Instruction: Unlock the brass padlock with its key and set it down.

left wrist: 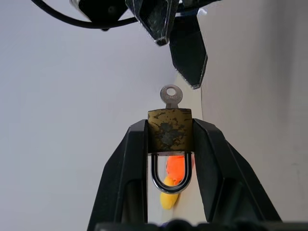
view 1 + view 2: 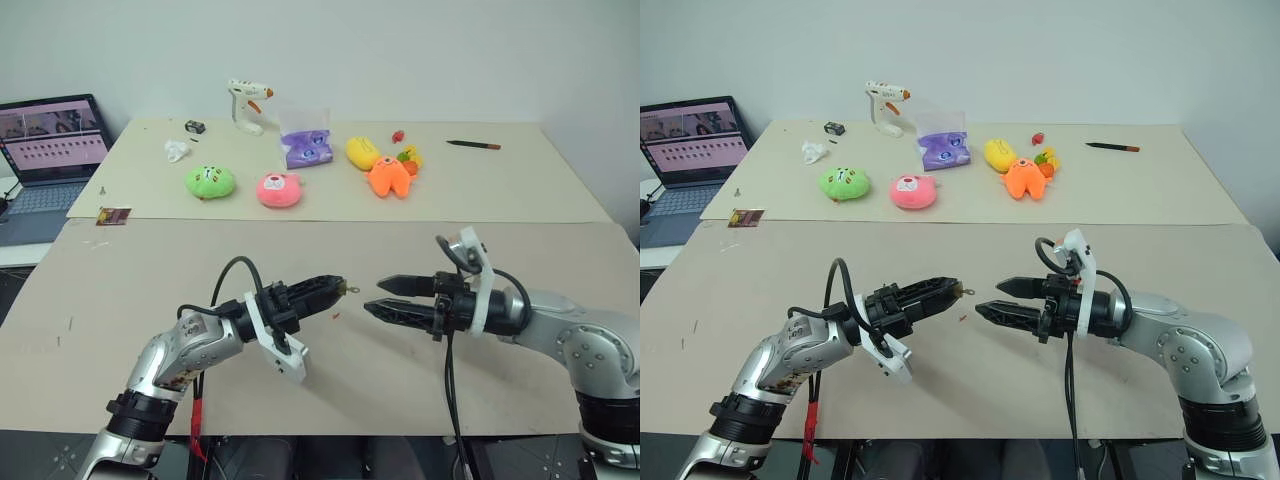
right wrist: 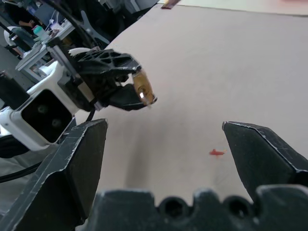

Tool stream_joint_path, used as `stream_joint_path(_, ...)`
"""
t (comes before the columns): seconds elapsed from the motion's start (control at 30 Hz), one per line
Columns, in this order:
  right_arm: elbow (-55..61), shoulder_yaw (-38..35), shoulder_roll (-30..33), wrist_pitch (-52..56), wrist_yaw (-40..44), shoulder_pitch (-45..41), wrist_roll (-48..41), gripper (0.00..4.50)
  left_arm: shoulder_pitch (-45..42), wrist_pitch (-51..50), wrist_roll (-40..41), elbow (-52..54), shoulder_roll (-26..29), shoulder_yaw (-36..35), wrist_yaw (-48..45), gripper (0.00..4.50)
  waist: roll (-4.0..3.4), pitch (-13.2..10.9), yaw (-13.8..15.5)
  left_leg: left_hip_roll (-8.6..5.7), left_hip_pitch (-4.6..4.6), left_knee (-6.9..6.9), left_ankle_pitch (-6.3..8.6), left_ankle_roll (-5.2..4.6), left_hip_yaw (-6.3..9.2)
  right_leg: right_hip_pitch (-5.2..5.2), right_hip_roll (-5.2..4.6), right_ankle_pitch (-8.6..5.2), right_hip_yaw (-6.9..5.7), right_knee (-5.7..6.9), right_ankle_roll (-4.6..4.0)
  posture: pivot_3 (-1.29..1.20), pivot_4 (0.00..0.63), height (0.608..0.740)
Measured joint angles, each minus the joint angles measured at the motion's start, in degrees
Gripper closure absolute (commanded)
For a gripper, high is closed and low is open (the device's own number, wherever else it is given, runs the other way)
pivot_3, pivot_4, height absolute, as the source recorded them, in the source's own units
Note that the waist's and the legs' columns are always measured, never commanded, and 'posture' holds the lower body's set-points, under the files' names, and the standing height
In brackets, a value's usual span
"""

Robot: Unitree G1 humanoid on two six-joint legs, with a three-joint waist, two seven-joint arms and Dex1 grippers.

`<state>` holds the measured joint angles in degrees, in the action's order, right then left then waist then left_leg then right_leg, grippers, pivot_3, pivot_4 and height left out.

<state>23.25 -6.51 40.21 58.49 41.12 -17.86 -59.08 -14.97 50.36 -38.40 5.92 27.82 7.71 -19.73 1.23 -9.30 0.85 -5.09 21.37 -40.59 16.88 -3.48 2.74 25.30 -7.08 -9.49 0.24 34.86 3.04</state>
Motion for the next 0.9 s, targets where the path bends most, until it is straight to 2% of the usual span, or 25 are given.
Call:
stream_joint_path(0.43,-2.0,1.9,-1.2,-3.3,3.4,-1.5,4.0,0.00,-0.6,-1.2,0.1,-0.1,1.7,1.9,2.4,3.67,0.00,0.0,-0.1,0.00,0.00,0.00,0.00,0.01,0.00,0.01,-0.01,0.00,0.00,0.01,0.00,0.00,0.150,0.740)
stream_joint_path(0.53,-2.0,2.3,-1.7,-3.3,3.6,-1.6,3.9,0.67,-0.6,-1.9,0.1,-0.1,1.7,2.3,2.8,3.67,0.00,0.0,-0.1,0.00,0.00,0.00,0.00,0.01,0.00,0.02,-0.01,0.00,0.00,0.01,0.00,0.00,0.150,0.740)
stream_joint_path(0.7,-1.8,2.9,-2.8,-3.3,3.5,-1.6,3.9,2.35,-1.2,-2.2,0.2,-0.1,1.9,2.6,2.9,3.67,-0.01,0.0,-0.1,0.00,0.00,0.00,0.00,0.01,0.00,0.02,-0.01,0.00,0.00,0.01,0.00,0.00,0.150,0.740)
stream_joint_path(0.83,-1.7,3.2,-2.9,-3.3,3.4,-1.6,4.4,3.87,-1.2,-2.9,0.5,-0.1,1.9,2.9,2.9,3.67,-0.01,0.0,-0.1,0.00,0.00,0.01,0.01,0.01,0.01,0.03,-0.01,0.00,0.00,0.01,0.00,0.00,0.150,0.740)
stream_joint_path(0.9,-1.7,3.2,-2.9,-3.3,3.4,-1.7,4.5,4.43,-1.3,-3.1,0.5,-0.1,1.9,3.2,2.9,3.67,-0.01,0.0,-0.1,0.00,0.00,0.01,0.01,0.01,0.01,0.03,-0.01,0.00,0.00,0.01,0.00,0.00,0.150,0.740)
